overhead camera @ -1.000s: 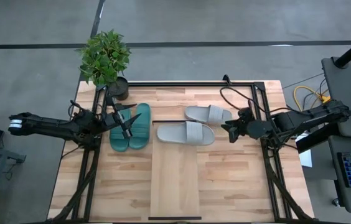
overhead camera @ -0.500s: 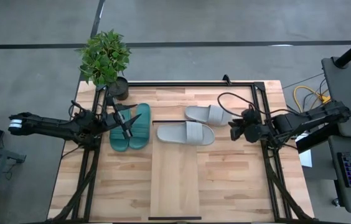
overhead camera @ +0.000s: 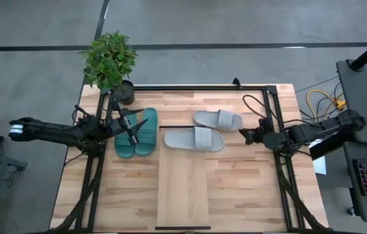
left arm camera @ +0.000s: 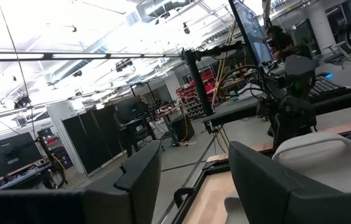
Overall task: Pick and place slides into the shelf
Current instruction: Put the gray slipper on the shelf
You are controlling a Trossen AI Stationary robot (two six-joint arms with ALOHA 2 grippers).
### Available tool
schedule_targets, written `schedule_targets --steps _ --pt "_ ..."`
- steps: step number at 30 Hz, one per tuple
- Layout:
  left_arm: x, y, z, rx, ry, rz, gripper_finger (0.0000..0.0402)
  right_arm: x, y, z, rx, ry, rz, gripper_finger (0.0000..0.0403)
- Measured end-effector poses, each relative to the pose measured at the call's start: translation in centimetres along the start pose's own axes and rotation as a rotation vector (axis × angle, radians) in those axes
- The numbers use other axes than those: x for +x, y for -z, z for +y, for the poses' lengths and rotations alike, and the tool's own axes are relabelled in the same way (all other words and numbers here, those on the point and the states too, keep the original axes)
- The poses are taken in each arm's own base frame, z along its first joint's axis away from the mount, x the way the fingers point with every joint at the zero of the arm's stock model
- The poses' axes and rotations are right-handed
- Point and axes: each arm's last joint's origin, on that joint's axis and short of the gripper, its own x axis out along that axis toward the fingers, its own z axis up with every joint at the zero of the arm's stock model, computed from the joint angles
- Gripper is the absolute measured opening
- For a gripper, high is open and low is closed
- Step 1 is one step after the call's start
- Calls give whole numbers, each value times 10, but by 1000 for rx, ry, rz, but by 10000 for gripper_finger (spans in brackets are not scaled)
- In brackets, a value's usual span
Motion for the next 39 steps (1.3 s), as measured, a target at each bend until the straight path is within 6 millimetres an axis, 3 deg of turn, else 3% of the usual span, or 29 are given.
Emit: schedule_targets --steps 5,12,39 --pt "0 -1 1 -5 -6 -11 173 2 3 -10 57 -93 -37 177" --pt "0 -2 1 -8 -10 -19 173 7 6 -27 124 -91 -77 206" --pt "0 -5 3 12 -27 -46 173 23 -14 -36 124 -115 4 208"
